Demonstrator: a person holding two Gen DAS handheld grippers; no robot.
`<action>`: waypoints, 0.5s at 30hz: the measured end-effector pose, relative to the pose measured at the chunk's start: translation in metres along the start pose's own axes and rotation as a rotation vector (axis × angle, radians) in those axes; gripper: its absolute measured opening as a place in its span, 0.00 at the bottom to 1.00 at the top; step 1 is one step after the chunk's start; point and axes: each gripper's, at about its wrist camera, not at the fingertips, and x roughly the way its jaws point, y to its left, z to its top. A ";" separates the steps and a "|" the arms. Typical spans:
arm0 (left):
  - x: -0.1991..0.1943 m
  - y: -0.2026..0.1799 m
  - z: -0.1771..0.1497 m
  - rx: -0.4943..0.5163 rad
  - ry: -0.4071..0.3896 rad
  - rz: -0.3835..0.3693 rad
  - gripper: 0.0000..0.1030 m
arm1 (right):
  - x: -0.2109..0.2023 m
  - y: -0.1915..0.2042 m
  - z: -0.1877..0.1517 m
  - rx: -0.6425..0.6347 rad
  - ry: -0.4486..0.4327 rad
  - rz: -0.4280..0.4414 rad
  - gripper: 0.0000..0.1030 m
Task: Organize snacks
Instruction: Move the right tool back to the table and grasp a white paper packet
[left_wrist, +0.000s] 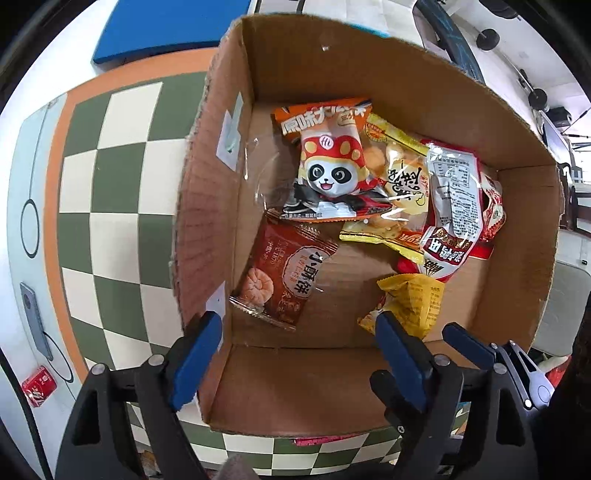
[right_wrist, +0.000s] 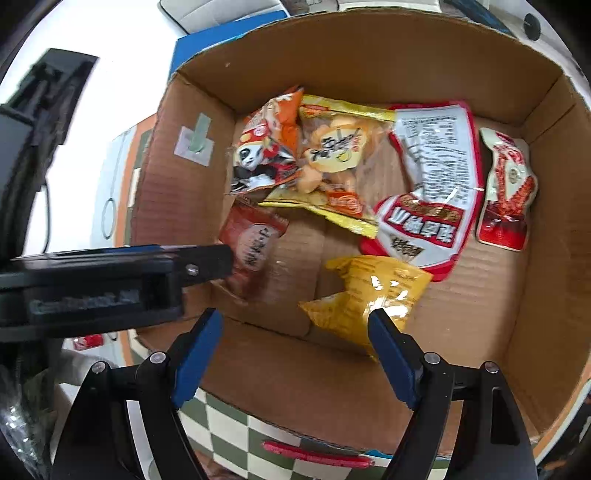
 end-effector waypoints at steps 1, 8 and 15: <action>-0.003 -0.001 -0.001 0.008 -0.009 0.000 0.83 | -0.002 -0.002 0.000 -0.001 -0.001 0.000 0.81; -0.035 0.000 -0.018 0.019 -0.074 -0.033 0.83 | -0.023 -0.004 -0.015 0.008 -0.033 -0.002 0.82; -0.090 -0.026 -0.100 0.076 -0.336 0.050 0.83 | -0.089 -0.032 -0.069 0.041 -0.179 0.027 0.83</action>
